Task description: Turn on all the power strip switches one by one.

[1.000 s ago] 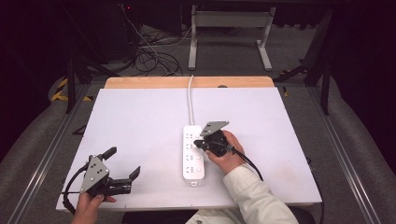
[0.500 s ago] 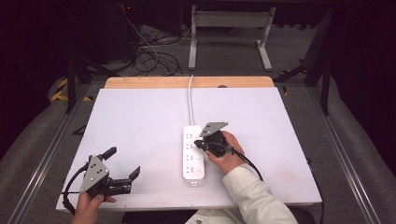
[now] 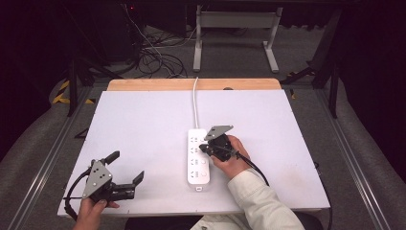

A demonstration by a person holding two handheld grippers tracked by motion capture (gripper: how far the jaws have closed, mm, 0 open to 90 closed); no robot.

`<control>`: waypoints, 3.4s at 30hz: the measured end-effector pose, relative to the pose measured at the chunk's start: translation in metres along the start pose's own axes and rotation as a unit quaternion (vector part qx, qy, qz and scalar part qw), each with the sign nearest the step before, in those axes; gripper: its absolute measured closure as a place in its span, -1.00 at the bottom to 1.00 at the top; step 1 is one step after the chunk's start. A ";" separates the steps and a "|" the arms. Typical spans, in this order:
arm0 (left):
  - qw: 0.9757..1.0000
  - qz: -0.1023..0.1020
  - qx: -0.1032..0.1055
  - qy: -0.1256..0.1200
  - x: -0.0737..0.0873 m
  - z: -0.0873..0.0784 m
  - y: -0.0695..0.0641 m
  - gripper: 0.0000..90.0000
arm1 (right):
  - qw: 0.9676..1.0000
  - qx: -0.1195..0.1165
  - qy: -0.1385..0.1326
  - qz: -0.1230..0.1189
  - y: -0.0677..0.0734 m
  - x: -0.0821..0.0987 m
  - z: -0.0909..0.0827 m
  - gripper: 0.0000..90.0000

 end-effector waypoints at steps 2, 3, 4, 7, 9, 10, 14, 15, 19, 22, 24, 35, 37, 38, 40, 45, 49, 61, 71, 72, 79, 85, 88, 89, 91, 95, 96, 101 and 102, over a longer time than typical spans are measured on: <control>1.000 0.000 0.000 0.000 0.000 0.000 0.000 -0.97 | 1.000 0.001 0.001 0.003 -0.001 0.000 0.000 1.00; 1.000 0.000 0.000 0.000 0.000 0.000 0.000 -0.97 | 1.000 -0.001 0.001 0.006 -0.001 0.000 0.000 1.00; 1.000 0.000 0.000 0.000 0.000 0.000 0.000 -0.97 | 1.000 -0.001 0.001 0.007 0.000 0.001 0.000 1.00; 1.000 0.000 0.000 0.000 0.000 0.000 0.000 -0.97 | 1.000 0.004 0.002 0.010 0.000 0.001 0.001 1.00; 1.000 -0.001 -0.001 0.000 0.000 0.000 0.000 -0.97 | 1.000 0.006 0.004 0.012 0.000 0.001 0.001 1.00; 1.000 0.000 -0.001 0.000 0.000 0.000 0.000 -0.97 | 1.000 0.004 0.005 0.017 0.000 0.002 0.001 1.00; 1.000 0.001 -0.002 -0.001 0.000 0.000 0.000 -0.97 | 1.000 0.007 -0.004 0.016 0.000 0.002 0.001 1.00; 1.000 0.000 -0.001 -0.001 -0.001 -0.001 0.000 -0.97 | 0.999 0.024 -0.024 -0.004 -0.001 -0.001 -0.005 1.00; 1.000 0.000 0.000 -0.002 0.000 -0.001 0.001 -0.97 | 0.995 -0.012 -0.101 0.023 0.002 -0.022 -0.027 1.00; 1.000 -0.001 0.002 -0.003 0.000 0.000 0.002 -0.97 | 0.992 -0.018 -0.122 0.024 0.005 -0.029 -0.040 1.00; 1.000 -0.001 0.000 -0.004 -0.001 -0.001 0.001 -0.97 | 0.993 -0.010 -0.117 0.019 0.005 -0.027 -0.041 1.00; 1.000 0.001 0.000 -0.001 0.000 0.000 0.000 -0.97 | 0.994 -0.002 -0.106 0.011 0.000 -0.028 -0.041 1.00; 1.000 -0.001 0.000 0.000 0.000 0.000 0.001 -0.97 | 0.995 0.000 -0.104 0.014 -0.004 -0.030 -0.040 1.00; 1.000 0.000 0.001 0.000 0.000 0.000 0.001 -0.97 | 0.995 0.003 -0.102 0.015 -0.006 -0.031 -0.040 1.00; 1.000 -0.001 -0.001 0.000 0.000 0.000 0.000 -0.97 | 0.995 0.009 -0.099 0.015 -0.010 -0.032 -0.037 1.00; 1.000 0.001 -0.001 0.001 0.001 0.001 0.001 -0.97 | 0.997 0.018 -0.080 0.014 -0.022 -0.028 -0.023 1.00; 1.000 0.000 -0.001 0.001 0.001 0.001 0.001 -0.97 | 0.997 0.018 -0.066 0.026 -0.030 -0.023 -0.011 1.00; 1.000 0.000 0.000 0.002 0.001 0.001 0.001 -0.97 | 0.999 0.005 -0.043 0.032 -0.036 -0.014 0.010 1.00; 1.000 0.002 -0.001 0.002 0.001 0.001 0.002 -0.97 | 0.999 0.002 -0.042 0.030 -0.035 -0.014 0.014 1.00; 1.000 0.003 -0.001 0.002 0.001 0.001 0.002 -0.97 | 0.999 0.003 -0.042 0.030 -0.035 -0.014 0.014 1.00; 1.000 0.002 -0.001 0.001 0.001 0.000 0.001 -0.97 | 0.998 0.000 -0.042 0.037 -0.035 -0.013 0.015 1.00; 1.000 0.002 0.000 0.002 0.001 0.001 0.000 -0.97 | 0.999 0.004 -0.036 0.033 -0.034 -0.013 0.016 1.00; 1.000 0.002 0.000 0.001 0.001 0.000 0.000 -0.97 | 0.999 0.005 -0.032 0.033 -0.034 -0.013 0.016 1.00; 1.000 0.002 0.000 0.001 0.001 0.001 0.000 -0.97 | 0.999 0.005 -0.031 0.034 -0.034 -0.013 0.016 1.00; 1.000 0.002 0.000 0.001 0.001 0.000 0.000 -0.97 | 0.999 0.005 -0.029 0.039 -0.034 -0.013 0.016 1.00; 1.000 0.001 0.000 0.000 0.000 0.000 0.000 -0.97 | 0.999 0.009 -0.023 0.041 -0.034 -0.013 0.017 1.00; 1.000 0.000 0.000 0.001 0.000 0.000 0.000 -0.97 | 0.999 0.010 -0.022 0.042 -0.034 -0.012 0.017 1.00; 1.000 0.000 0.001 0.000 0.000 0.000 -0.001 -0.97 | 0.999 0.008 -0.017 0.048 -0.036 -0.010 0.015 1.00; 1.000 0.000 0.001 0.000 0.000 0.000 -0.001 -0.97 | 0.999 0.007 -0.017 0.050 -0.036 -0.010 0.015 1.00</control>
Point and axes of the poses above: each handheld gripper's, and its own axes: z roughly forward along the jaws, x roughly out of its underside, y roughly to its left, the point moved 10 cm from there along z, roughly forward along the jaws
